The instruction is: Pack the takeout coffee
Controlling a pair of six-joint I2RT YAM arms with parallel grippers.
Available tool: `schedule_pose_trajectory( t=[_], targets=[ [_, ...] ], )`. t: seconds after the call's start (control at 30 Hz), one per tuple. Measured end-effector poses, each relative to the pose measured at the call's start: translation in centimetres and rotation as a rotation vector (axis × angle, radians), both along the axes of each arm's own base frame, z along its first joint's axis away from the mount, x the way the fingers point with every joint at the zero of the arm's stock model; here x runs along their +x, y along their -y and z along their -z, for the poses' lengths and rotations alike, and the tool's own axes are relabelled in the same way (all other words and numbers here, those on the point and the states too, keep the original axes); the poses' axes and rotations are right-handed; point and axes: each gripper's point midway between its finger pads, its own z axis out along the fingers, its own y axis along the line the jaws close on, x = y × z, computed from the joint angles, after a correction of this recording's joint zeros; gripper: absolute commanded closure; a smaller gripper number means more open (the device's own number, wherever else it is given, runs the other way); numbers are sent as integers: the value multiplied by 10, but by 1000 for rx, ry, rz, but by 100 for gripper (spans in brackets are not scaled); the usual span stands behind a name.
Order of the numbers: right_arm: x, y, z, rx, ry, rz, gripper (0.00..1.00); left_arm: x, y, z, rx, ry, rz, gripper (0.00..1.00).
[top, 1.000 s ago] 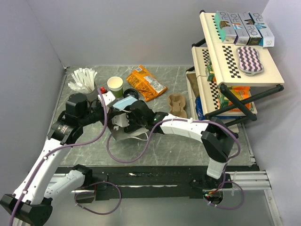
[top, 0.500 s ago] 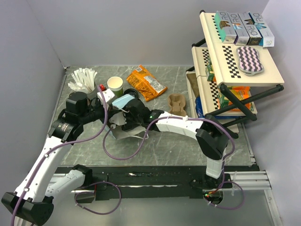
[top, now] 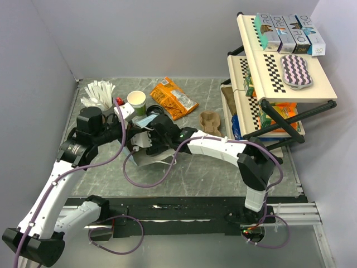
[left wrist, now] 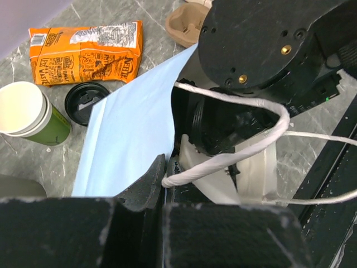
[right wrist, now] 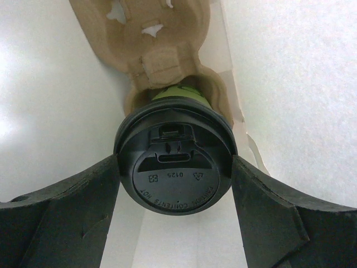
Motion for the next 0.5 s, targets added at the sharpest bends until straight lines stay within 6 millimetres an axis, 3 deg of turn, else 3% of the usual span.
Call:
schedule_pose_trajectory(
  t=[0.13, 0.17, 0.23, 0.27, 0.5],
  targets=[
    [-8, 5, -3, 1, -39, -16, 23, 1, 2, -3, -11, -5, 12, 99],
    [-10, 6, -5, 2, -47, -22, 15, 2, 2, -3, -12, -10, 15, 99],
    [-15, 9, -7, 0, -63, -30, 10, 2, 4, -4, -17, -14, 23, 99],
    [-17, 10, -8, 3, -73, -39, 1, 2, 5, -5, -20, -16, 28, 99],
    [-46, 19, -28, 43, -169, -81, 0, 1, 8, -5, -32, -50, 44, 99]
  ],
)
